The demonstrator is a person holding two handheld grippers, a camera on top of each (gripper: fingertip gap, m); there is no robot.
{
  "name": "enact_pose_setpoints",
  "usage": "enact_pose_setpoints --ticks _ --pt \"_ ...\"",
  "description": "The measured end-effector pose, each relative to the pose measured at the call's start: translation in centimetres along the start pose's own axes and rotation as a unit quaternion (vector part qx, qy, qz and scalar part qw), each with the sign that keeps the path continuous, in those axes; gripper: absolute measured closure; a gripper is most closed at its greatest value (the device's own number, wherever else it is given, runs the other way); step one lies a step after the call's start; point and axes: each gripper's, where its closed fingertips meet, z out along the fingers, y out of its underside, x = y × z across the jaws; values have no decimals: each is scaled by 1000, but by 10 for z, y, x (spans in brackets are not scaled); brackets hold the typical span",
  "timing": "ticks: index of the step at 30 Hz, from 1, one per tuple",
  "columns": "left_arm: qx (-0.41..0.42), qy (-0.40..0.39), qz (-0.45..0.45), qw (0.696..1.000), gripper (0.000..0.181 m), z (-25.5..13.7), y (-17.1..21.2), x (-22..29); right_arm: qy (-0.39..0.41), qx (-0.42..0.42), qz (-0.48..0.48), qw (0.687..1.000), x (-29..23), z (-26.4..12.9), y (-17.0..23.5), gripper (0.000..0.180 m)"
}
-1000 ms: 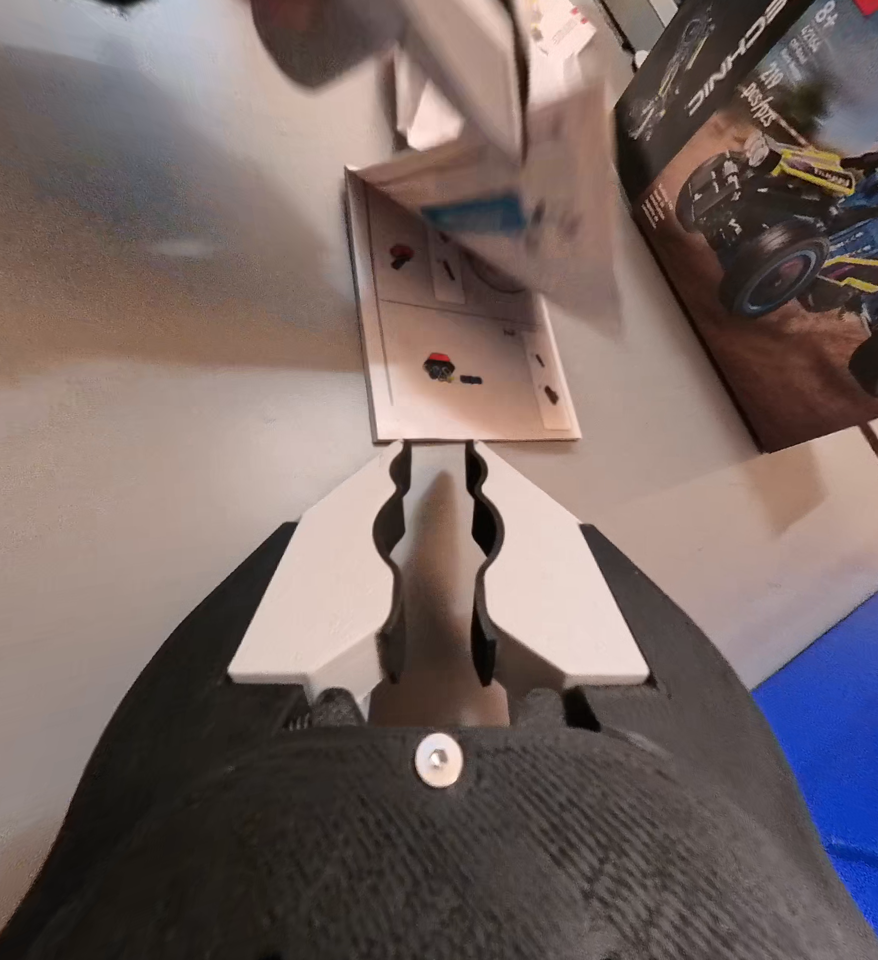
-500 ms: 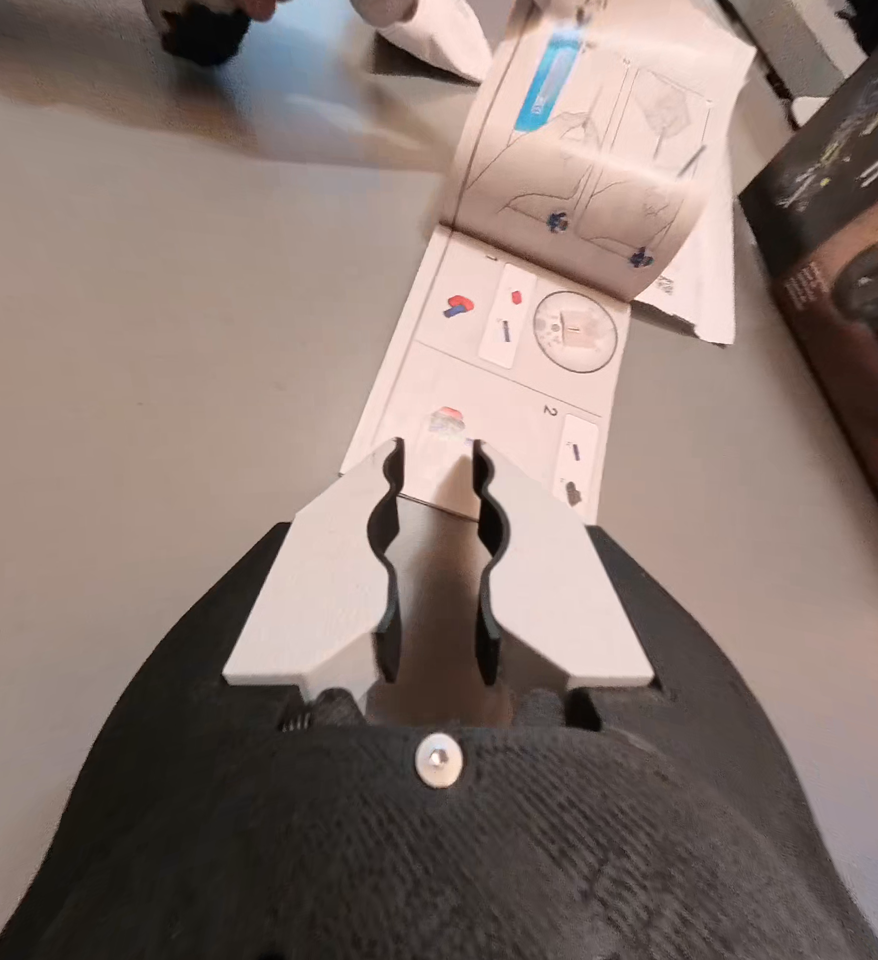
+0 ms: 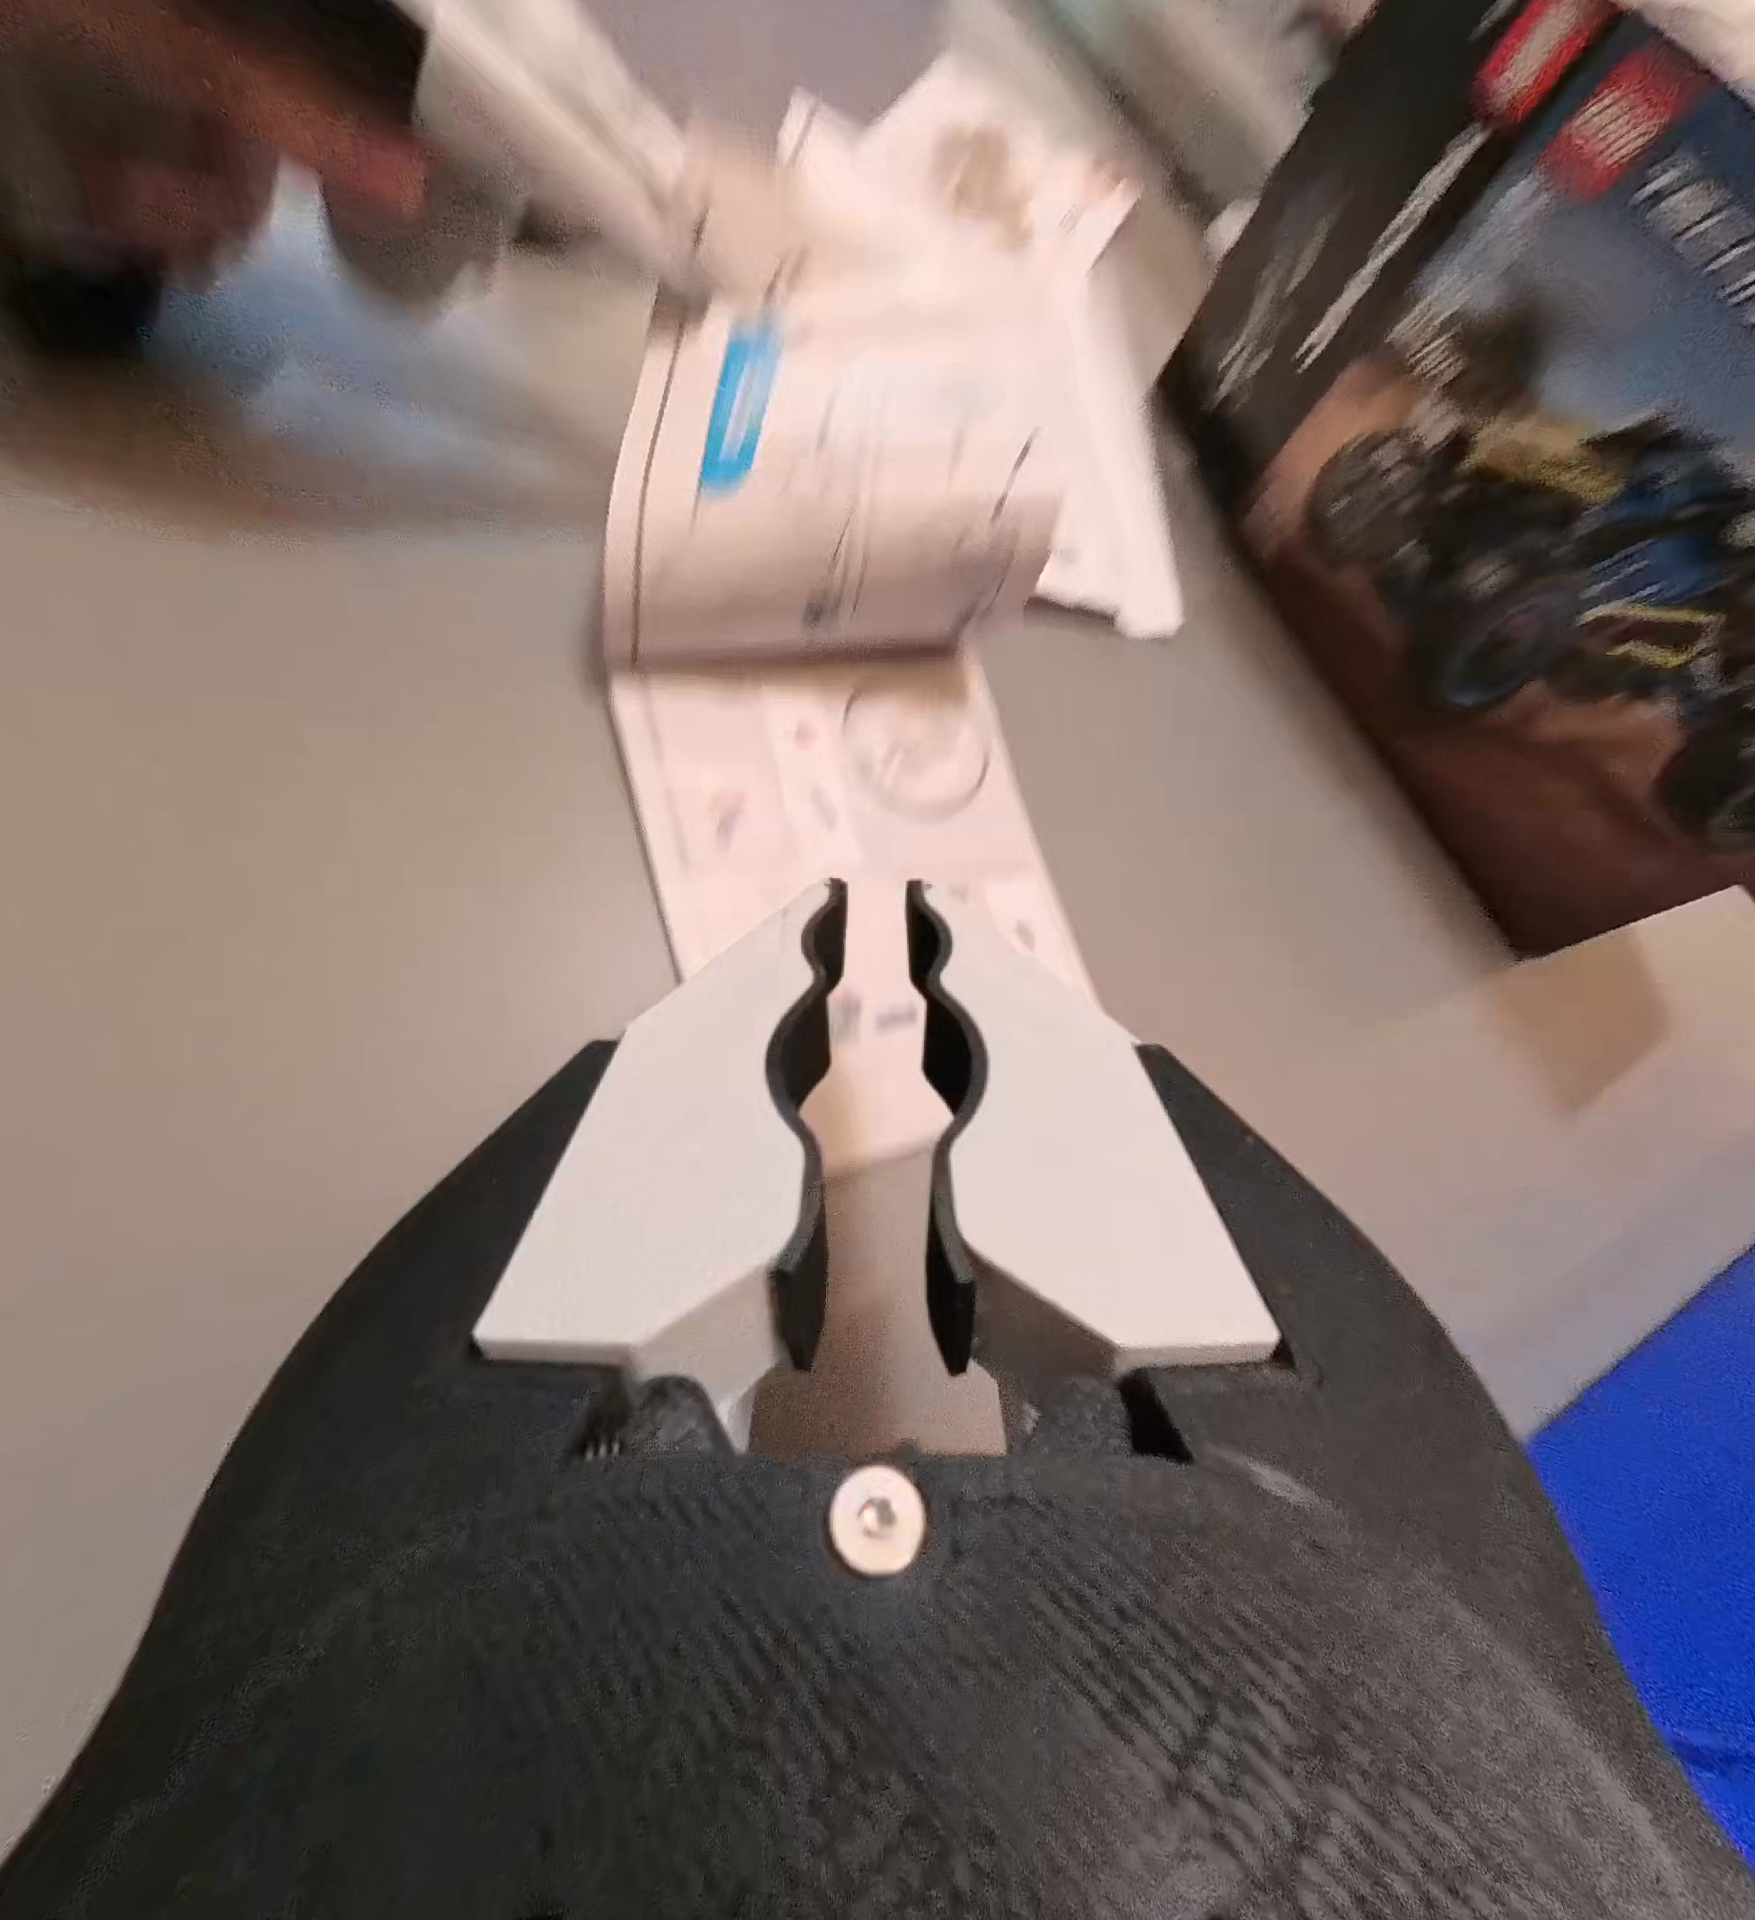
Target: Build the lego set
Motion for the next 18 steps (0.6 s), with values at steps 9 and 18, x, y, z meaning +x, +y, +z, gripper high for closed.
enact_pose_setpoints --ticks 9,18 --pt "9 69 10 998 176 -2 -9 33 -43 -8 20 999 -33 47 -17 139" --pt "-12 182 -48 982 145 -4 -27 50 -22 -4 -36 999 -26 58 -23 143"
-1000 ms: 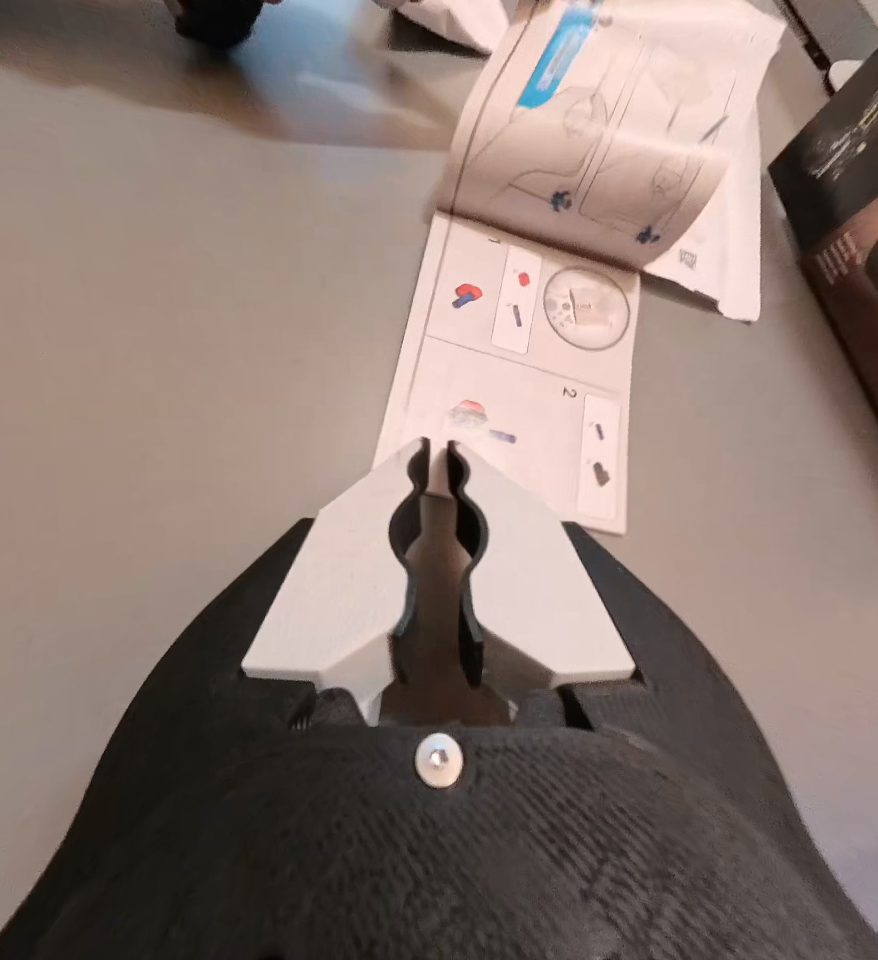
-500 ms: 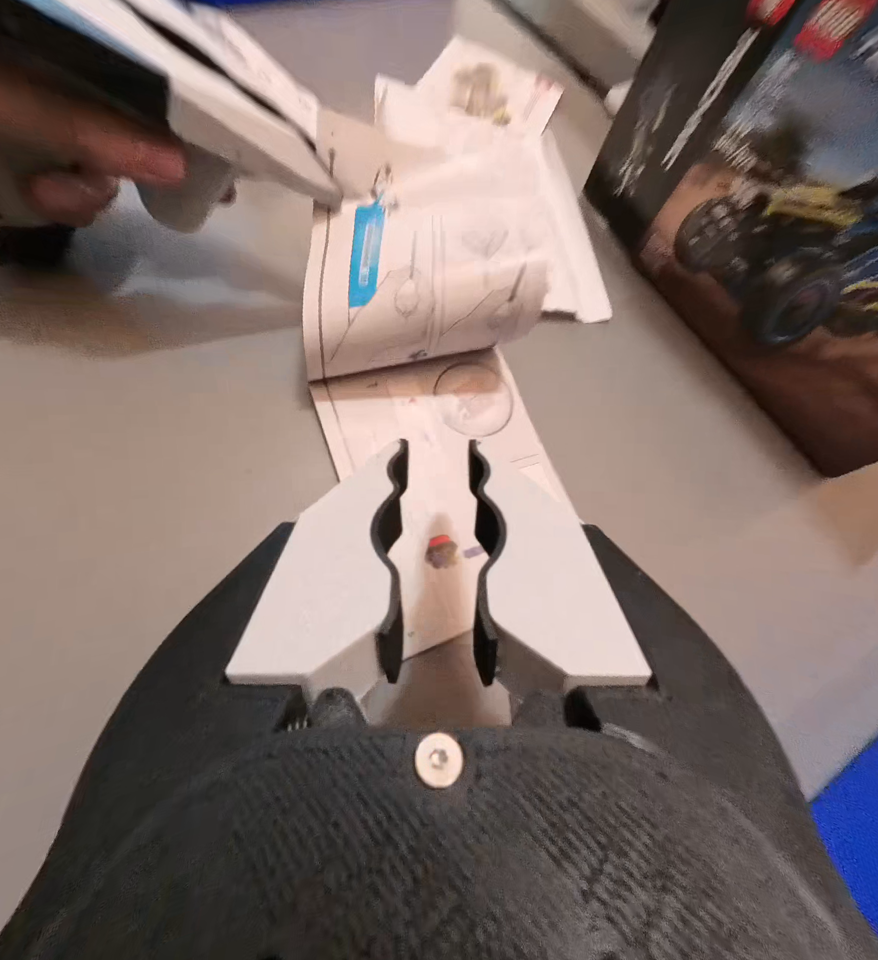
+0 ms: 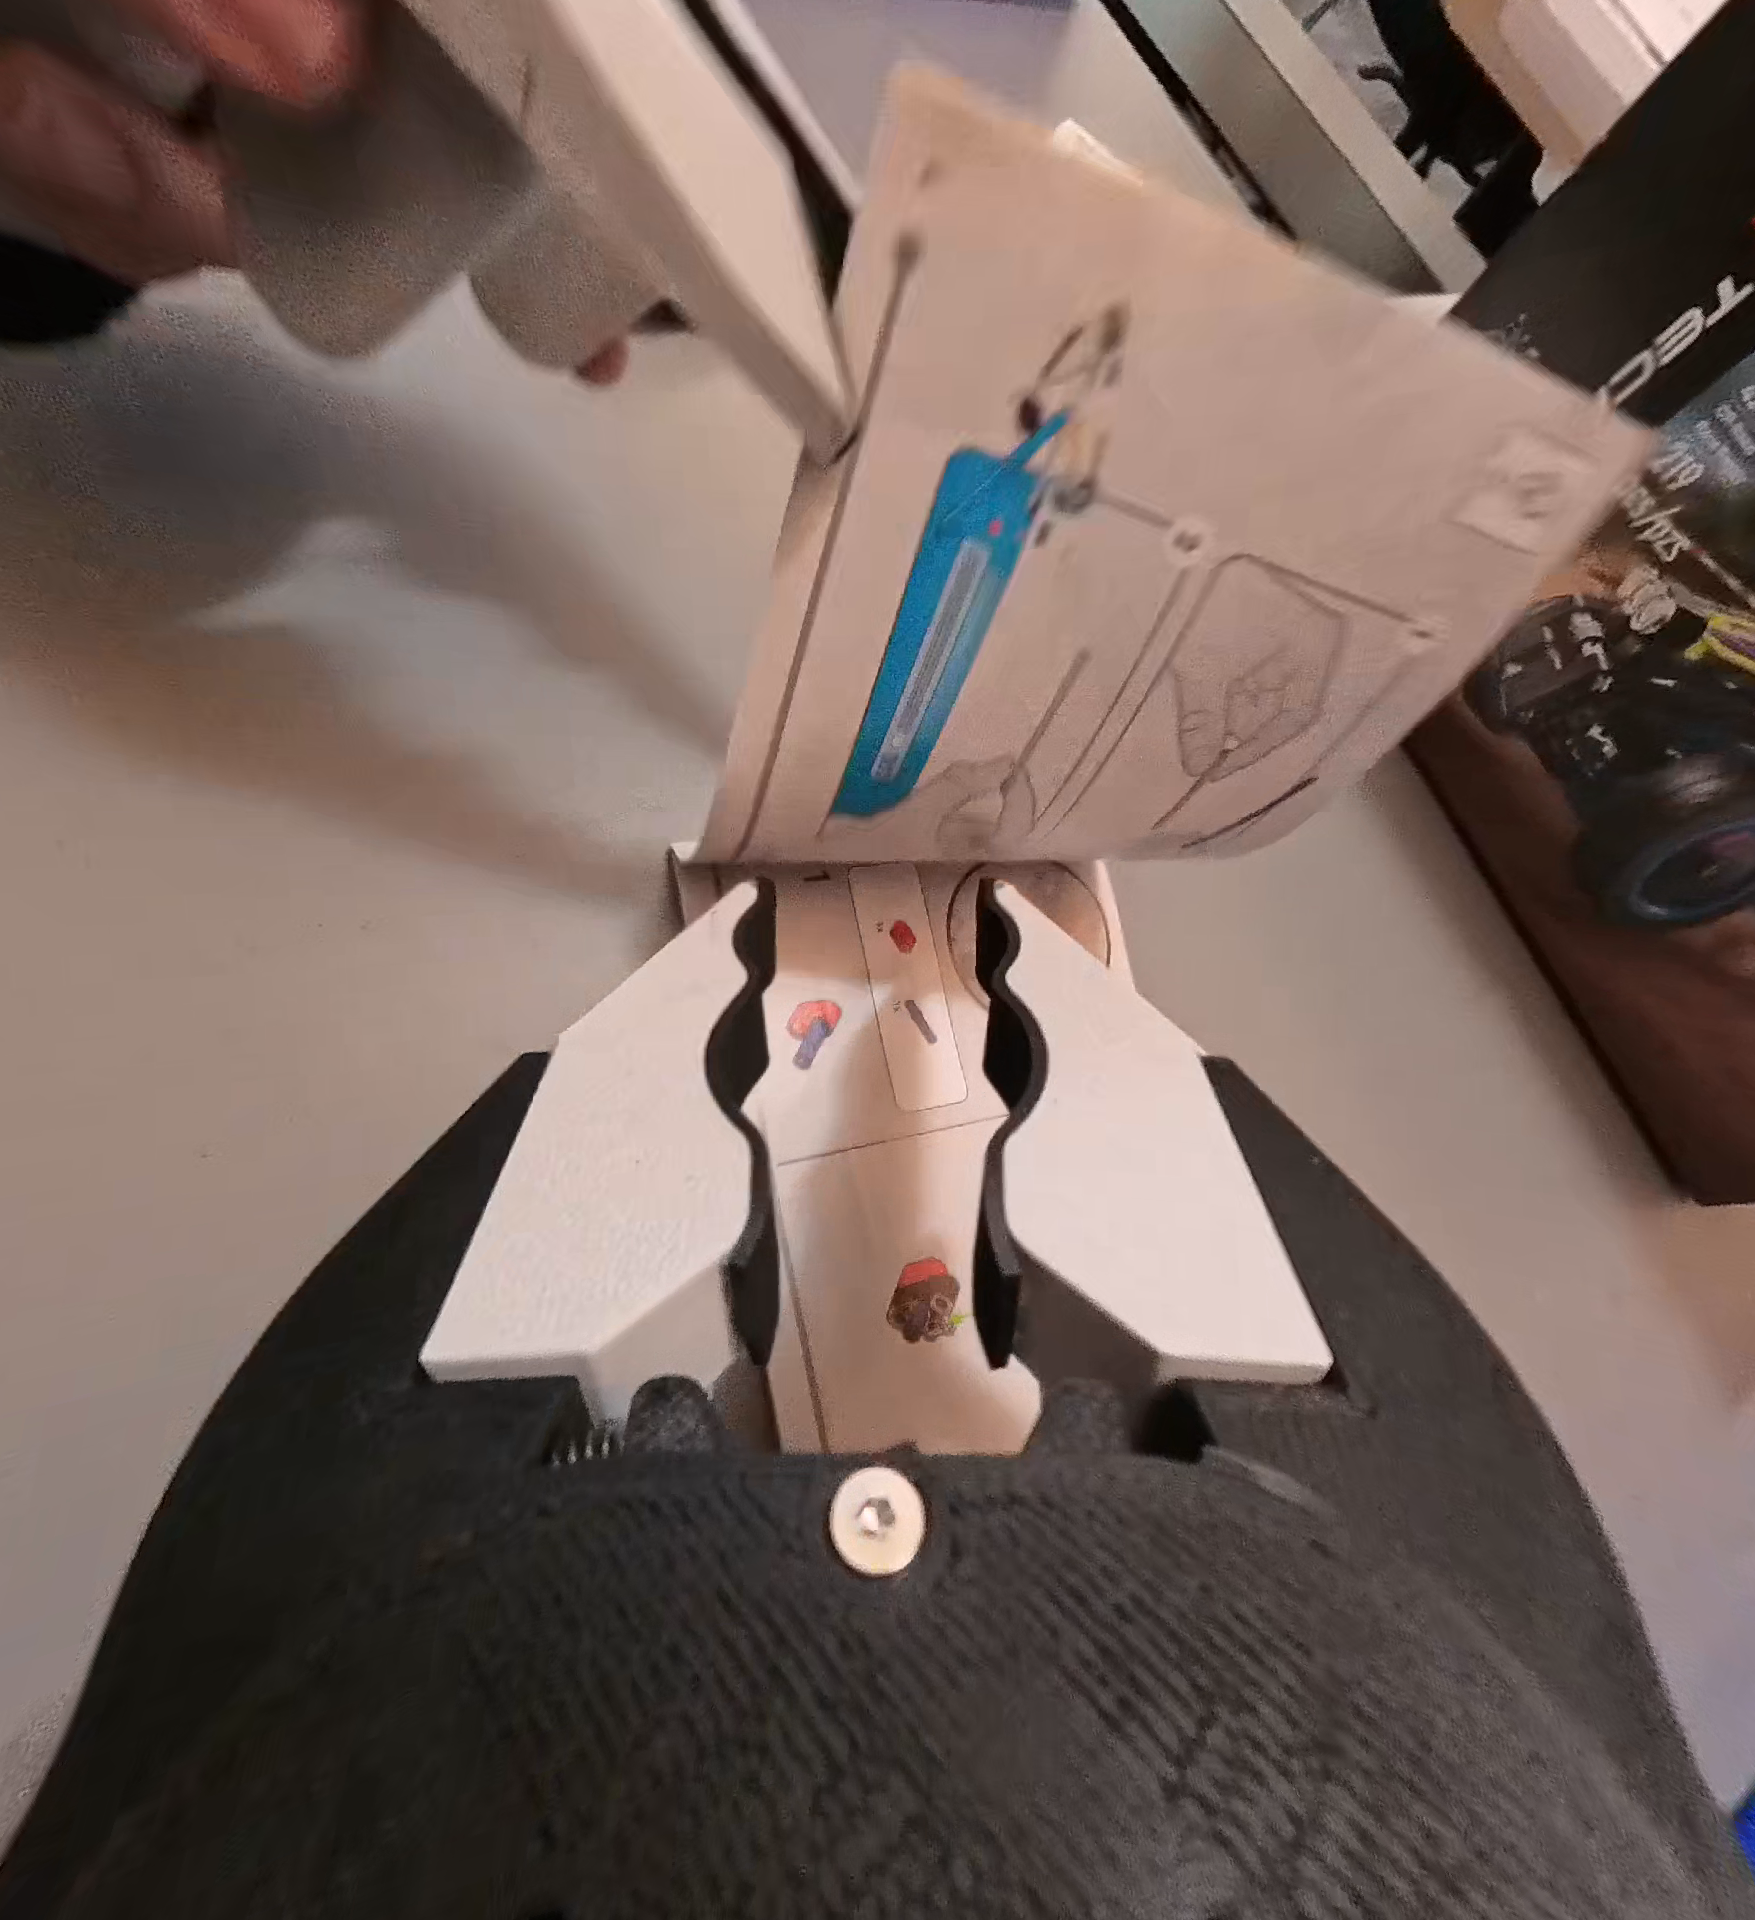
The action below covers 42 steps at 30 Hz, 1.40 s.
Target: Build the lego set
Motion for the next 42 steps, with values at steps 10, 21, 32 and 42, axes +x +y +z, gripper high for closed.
enact_pose_setpoints --ticks 10,21,32,42 --pt "-94 65 -12 993 143 3 -27 9 16 -20 -68 997 0 7 5 148" --pt "-280 0 223 934 135 17 17 24 106 13 -132 985 20 8 -20 155" --pt "-90 -121 2 989 181 3 16 -35 76 -98 -157 980 18 13 28 180" --pt "-190 -133 -2 973 152 34 57 -37 193 -241 -137 941 77 -26 81 180"
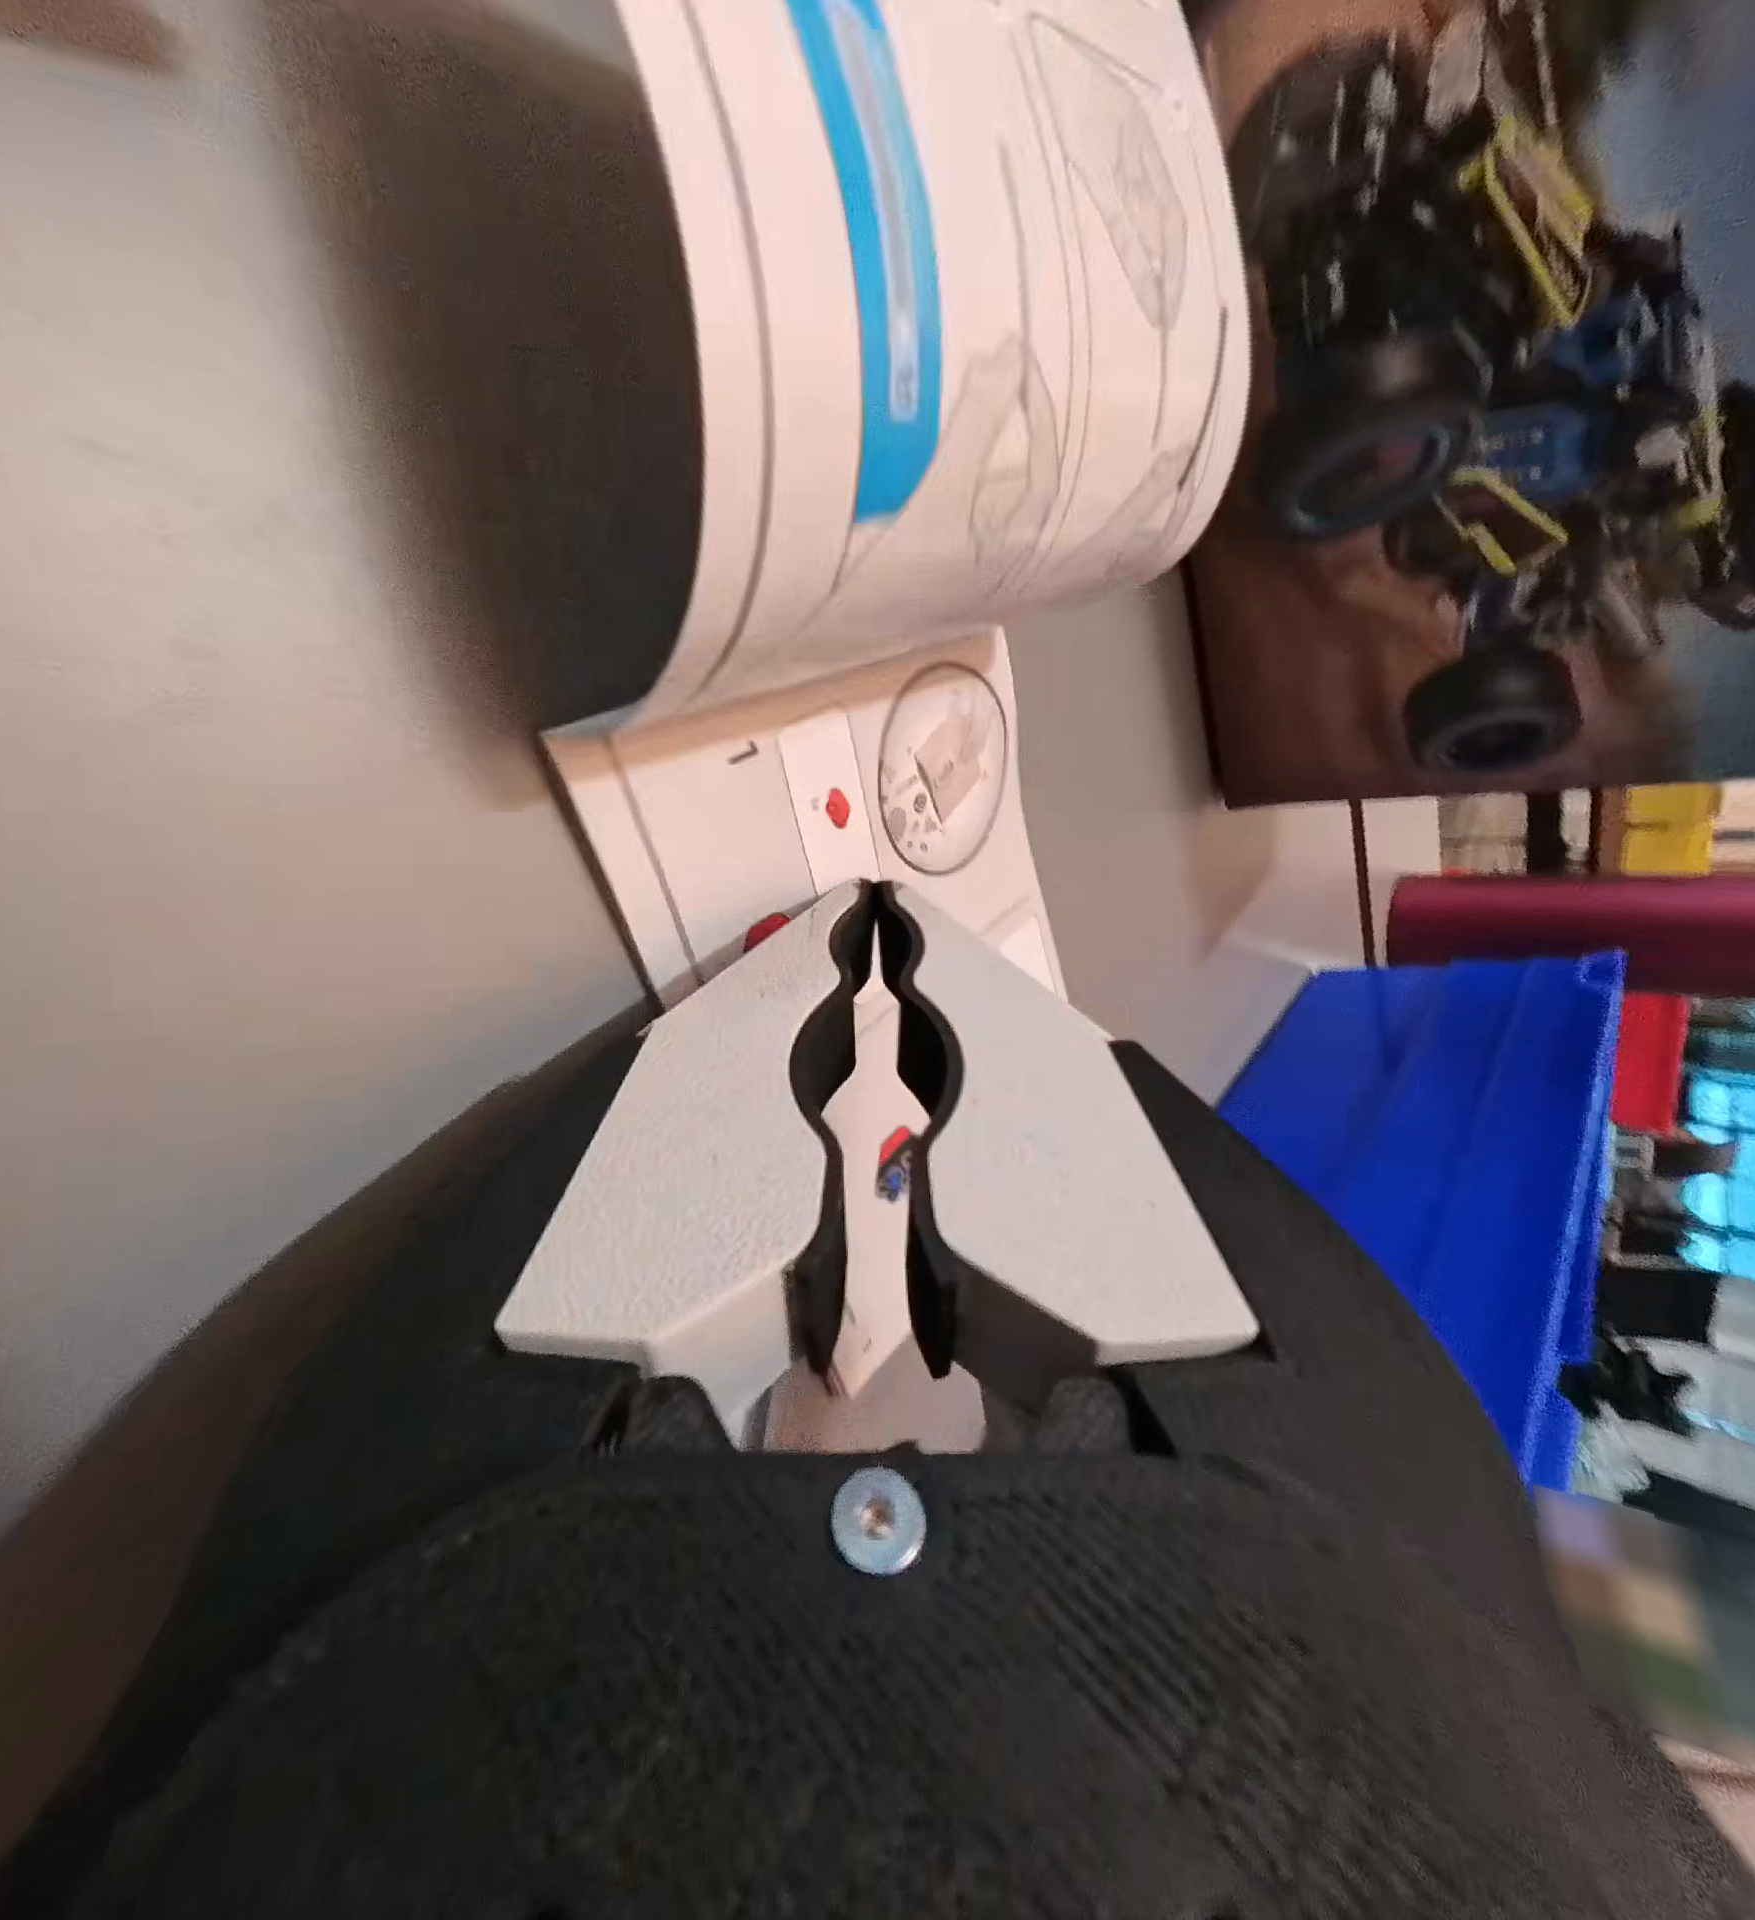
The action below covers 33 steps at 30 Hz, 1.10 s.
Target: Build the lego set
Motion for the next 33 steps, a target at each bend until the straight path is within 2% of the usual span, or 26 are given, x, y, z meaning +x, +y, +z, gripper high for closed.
enact_pose_setpoints --ticks 1,3,4,6,9,12,14,16,19,20,24,26,31,33 --pt "-19 0 7 1000 153 0 5 1 17 -9 -5 1000 6 -1 1 180" --pt "-29 -9 29 999 157 -7 8 1 41 47 -20 998 14 -7 -20 180" --pt "-24 -27 43 998 159 -14 6 -3 34 80 -22 996 13 -9 -32 180" --pt "1 -71 65 995 164 -32 -7 -12 5 88 -52 995 7 -4 -40 180" --pt "83 -117 101 984 166 -67 -48 -10 25 90 -171 981 1 5 -50 180" --pt "175 -95 164 966 181 -83 -92 23 31 79 -251 964 -11 15 -53 180" --pt "167 -39 212 962 181 -65 -100 52 47 68 -282 956 -10 15 -54 180" --pt "115 -18 253 960 181 -35 -96 64 47 61 -286 955 -10 15 -53 180" --pt "-48 -57 274 959 181 19 -63 32 48 55 -258 963 -7 16 -48 180" --pt "-79 -60 274 957 181 32 -54 24 50 48 -249 966 -5 17 -44 180" --pt "-82 -52 287 953 181 63 -47 19 71 22 -208 975 9 23 -28 180" --pt "-56 -51 290 954 181 73 -54 19 74 11 -189 979 14 25 -23 180" --pt "-39 1 232 972 181 80 -62 18 33 53 -108 992 13 21 -26 180" --pt "-43 6 225 973 181 77 -61 13 21 36 -101 994 12 26 -17 180"
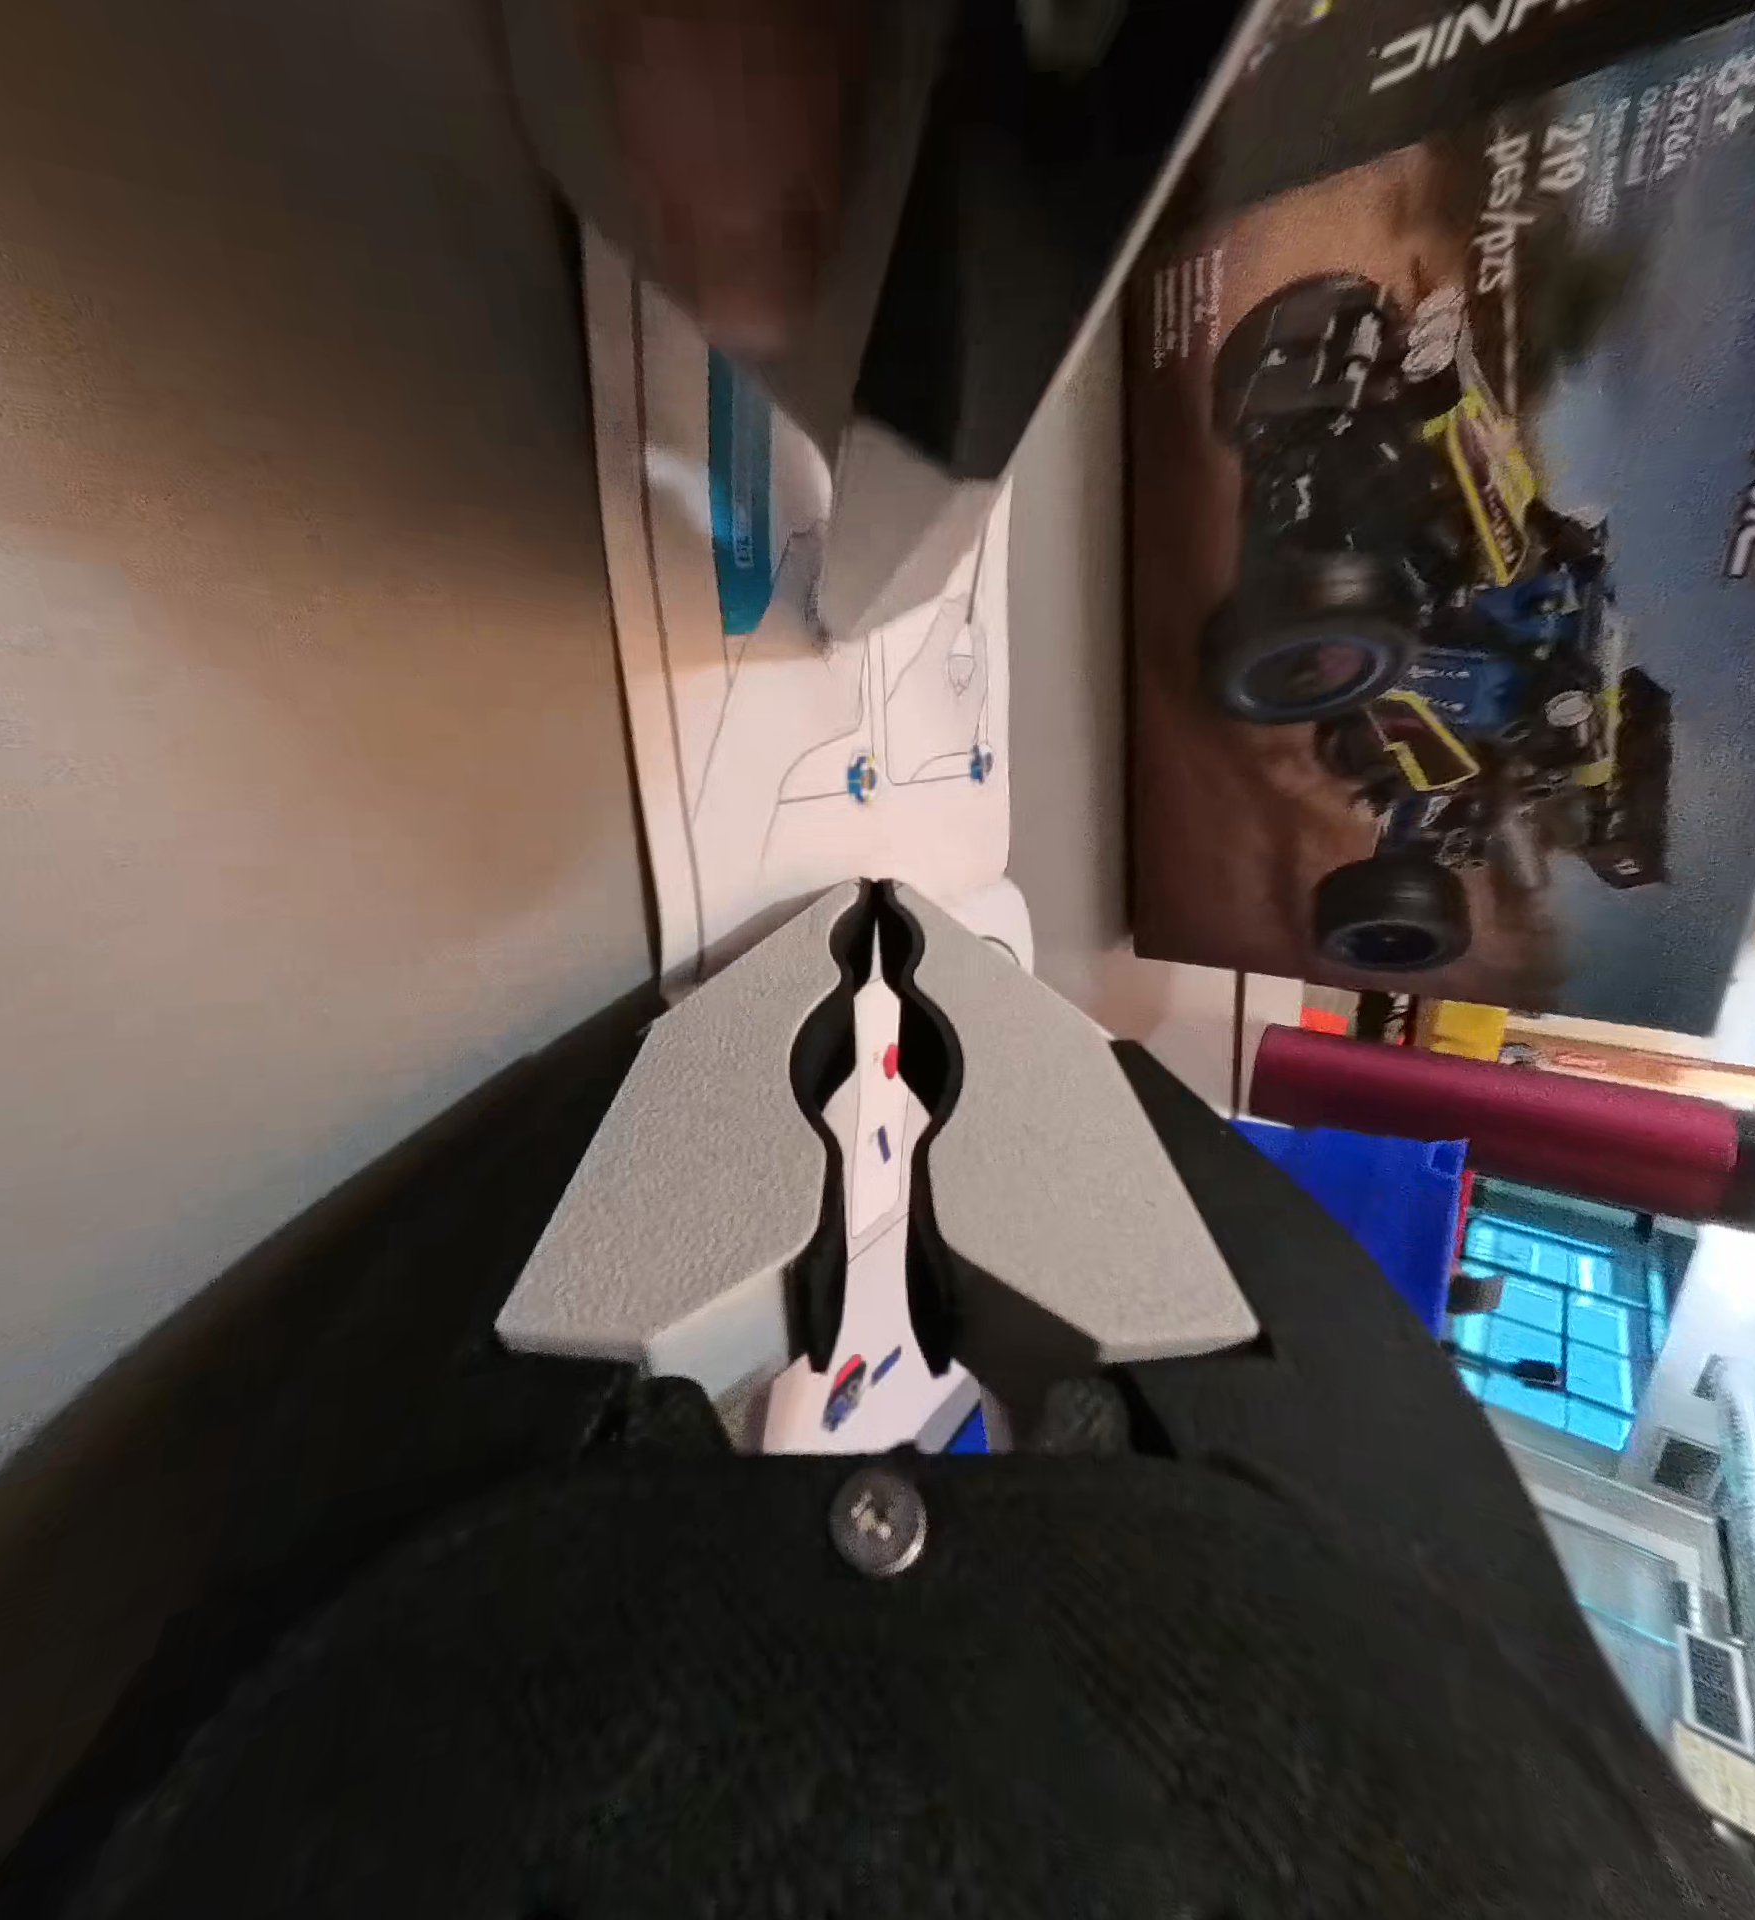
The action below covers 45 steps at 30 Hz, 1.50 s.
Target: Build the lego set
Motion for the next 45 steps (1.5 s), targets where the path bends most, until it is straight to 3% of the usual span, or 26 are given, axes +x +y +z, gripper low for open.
enact_pose_setpoints --ticks 4,9,11,13,16,21,23,25,27,30,37,40,45 --pt "-19 -20 6 1000 181 -20 18 -15 21 1 -8 1000 2 3 0 180" --pt "77 -122 -22 989 181 -74 1 -69 25 -2 -12 1000 5 8 -3 180" --pt "35 -163 -28 986 181 -89 20 -91 26 -8 -22 999 8 11 -4 180" --pt "-10 -156 -17 988 164 -98 38 -95 36 -16 -26 999 13 12 -4 180" --pt "-29 -88 47 995 118 -114 49 -78 52 -14 -12 998 23 4 -3 180" --pt "-55 -101 203 972 105 -118 67 -76 16 38 50 998 24 -3 -5 180" --pt "-69 -131 268 952 109 -105 71 -75 10 44 65 997 26 -5 -5 180" --pt "-92 -162 331 925 135 -93 78 -75 8 53 87 995 28 -10 -6 178" --pt "-82 -192 366 907 146 -89 75 -75 8 63 113 992 29 -17 -6 176" --pt "-54 -258 412 872 179 -102 64 -79 3 74 150 986 27 -26 -1 175" --pt "-37 -424 437 792 181 -204 51 -77 -9 106 238 965 21 -48 3 164" --pt "-37 -429 406 806 181 -240 65 -59 -29 119 258 958 15 -48 -3 160" --pt "-35 -308 334 890 181 -241 116 11 -63 128 280 949 4 -65 -22 148"
